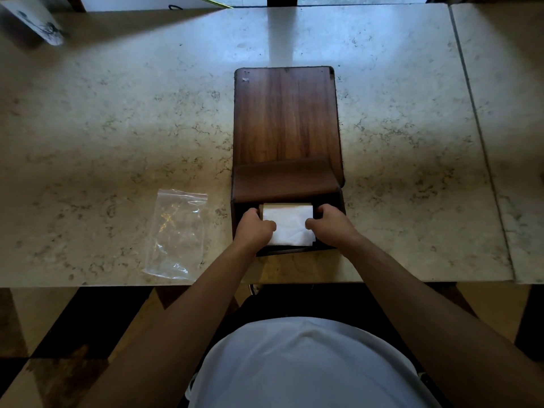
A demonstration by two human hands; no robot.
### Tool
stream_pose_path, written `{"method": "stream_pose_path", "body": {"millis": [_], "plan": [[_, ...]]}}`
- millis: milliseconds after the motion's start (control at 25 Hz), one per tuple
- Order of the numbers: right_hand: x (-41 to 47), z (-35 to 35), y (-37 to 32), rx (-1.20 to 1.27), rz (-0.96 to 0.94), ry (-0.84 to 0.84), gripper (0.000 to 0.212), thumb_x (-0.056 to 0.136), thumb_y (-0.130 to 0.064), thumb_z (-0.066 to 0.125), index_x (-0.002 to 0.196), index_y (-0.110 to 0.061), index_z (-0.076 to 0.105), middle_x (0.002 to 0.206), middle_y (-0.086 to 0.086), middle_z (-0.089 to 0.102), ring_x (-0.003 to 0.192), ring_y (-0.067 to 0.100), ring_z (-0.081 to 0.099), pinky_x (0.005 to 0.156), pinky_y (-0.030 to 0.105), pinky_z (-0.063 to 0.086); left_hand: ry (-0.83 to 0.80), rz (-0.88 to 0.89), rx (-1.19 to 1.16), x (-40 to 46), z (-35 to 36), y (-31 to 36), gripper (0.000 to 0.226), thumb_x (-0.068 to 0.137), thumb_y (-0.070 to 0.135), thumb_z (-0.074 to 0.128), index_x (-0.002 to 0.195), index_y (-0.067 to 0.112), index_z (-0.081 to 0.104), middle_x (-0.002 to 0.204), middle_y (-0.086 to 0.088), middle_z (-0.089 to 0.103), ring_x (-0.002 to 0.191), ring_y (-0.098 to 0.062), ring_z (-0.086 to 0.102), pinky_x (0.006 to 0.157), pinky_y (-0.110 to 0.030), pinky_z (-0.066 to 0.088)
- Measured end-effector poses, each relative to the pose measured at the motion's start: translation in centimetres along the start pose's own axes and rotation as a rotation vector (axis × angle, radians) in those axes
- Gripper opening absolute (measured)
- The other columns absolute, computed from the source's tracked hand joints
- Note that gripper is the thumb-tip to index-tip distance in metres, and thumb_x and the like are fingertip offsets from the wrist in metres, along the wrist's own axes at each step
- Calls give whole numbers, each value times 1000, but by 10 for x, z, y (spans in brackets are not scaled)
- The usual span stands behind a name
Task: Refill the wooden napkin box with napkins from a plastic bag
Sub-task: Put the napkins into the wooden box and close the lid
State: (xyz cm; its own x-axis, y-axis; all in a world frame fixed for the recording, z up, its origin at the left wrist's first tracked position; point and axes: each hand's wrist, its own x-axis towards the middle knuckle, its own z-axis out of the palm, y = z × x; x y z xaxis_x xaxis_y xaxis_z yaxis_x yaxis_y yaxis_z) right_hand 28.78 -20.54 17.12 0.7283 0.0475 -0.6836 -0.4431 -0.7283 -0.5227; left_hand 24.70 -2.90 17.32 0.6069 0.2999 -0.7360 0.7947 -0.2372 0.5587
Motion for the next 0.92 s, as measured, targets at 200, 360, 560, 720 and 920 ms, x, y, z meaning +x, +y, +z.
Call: {"method": "stream_pose_path", "body": {"millis": [200,360,560,720,920], "plan": [[-7,1,2,-74,-125,126,35,92,-16,58,125,-5,60,118,14,65,102,28,62,86,39,51,30,90,67,0,-8,-5,17,90,11,64,99,17,52,103,-12,62,93,-30,61,78,-39,49],[-14,-1,-11,-43,-317,284,35,90,-14,62,124,-10,66,123,9,63,105,21,63,91,29,49,71,126,-36,-4,-25,-2,51,89,13,68,138,9,54,118,-4,63,90,-12,58,72,-25,45],[-11,-4,-32,-52,-394,351,22,89,-13,64,110,-12,70,108,6,61,90,14,59,83,26,47,197,183,-161,-3,-50,3,22,88,14,67,110,17,69,103,-4,71,95,-21,70,86,-42,60],[6,-18,-38,-75,-345,495,28,88,-15,61,114,-11,68,122,15,54,108,28,56,90,31,45,313,226,-99,12,-68,14,20,85,13,68,104,13,73,99,-6,75,94,-22,71,84,-38,60],[40,-36,-21,-30,-83,365,41,89,-16,58,127,-1,63,126,23,65,120,38,59,104,43,48,219,81,-71,37,-75,25,10,81,-3,65,89,-2,73,90,-18,72,84,-30,69,70,-38,56]]}}
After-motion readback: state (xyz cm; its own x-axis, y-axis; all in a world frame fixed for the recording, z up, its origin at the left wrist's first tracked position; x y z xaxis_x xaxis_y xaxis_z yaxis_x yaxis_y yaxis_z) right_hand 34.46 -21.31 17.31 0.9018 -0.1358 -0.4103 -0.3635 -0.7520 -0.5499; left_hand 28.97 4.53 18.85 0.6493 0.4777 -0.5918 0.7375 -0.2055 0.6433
